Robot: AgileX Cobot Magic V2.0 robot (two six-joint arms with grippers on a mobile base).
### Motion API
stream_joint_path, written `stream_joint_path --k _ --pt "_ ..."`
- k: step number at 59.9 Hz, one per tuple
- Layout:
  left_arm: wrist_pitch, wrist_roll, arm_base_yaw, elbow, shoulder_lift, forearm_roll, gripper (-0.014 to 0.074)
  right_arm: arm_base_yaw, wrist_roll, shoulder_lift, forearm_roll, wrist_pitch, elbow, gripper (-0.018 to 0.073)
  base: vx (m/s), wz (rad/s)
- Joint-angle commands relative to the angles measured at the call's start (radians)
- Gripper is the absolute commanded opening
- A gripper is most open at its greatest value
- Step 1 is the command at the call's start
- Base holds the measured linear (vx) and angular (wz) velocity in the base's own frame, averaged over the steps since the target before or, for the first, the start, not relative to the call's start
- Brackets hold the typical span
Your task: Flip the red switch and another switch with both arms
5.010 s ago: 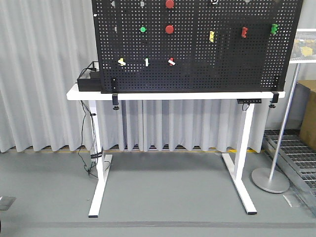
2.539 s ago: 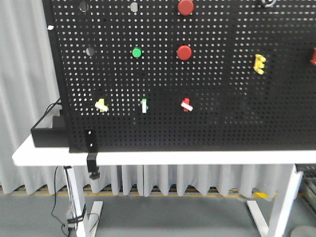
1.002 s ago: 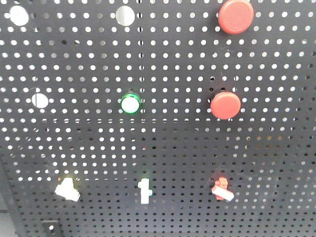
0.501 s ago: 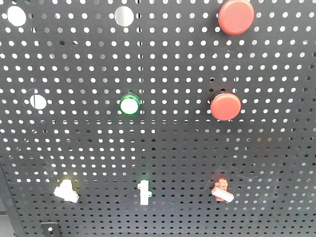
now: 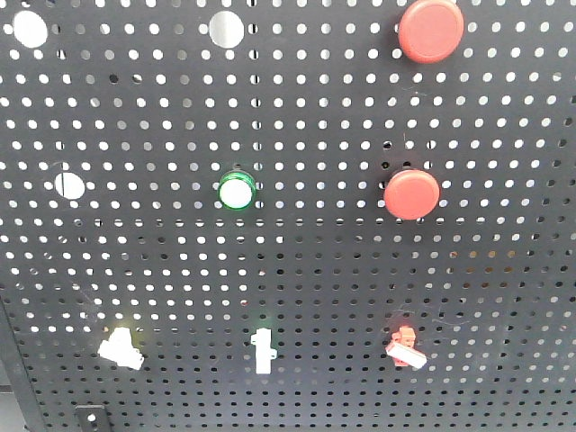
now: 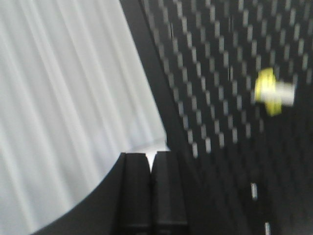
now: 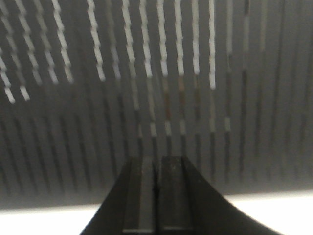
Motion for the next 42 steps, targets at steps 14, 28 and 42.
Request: stream_joint_path --k 14,28,42 --pt "-0.099 -0.09 0.001 -0.276 0.027 -0.097 0.0002 -0.004 -0.003 0.08 -0.126 -0.125 -0.29 -0.0006 0.0 0.0" --pt "0.247 -0.091 0.001 -0.553 0.236 -0.068 0.0002 -0.004 -0.003 0.285 -0.24 -0.122 -0.437 -0.0006 0.0 0.0" --pt "0.297 -0.099 0.001 -0.557 0.396 -0.068 0.0002 -0.004 -0.003 0.427 -0.262 -0.132 -0.437 -0.0006 0.0 0.0"
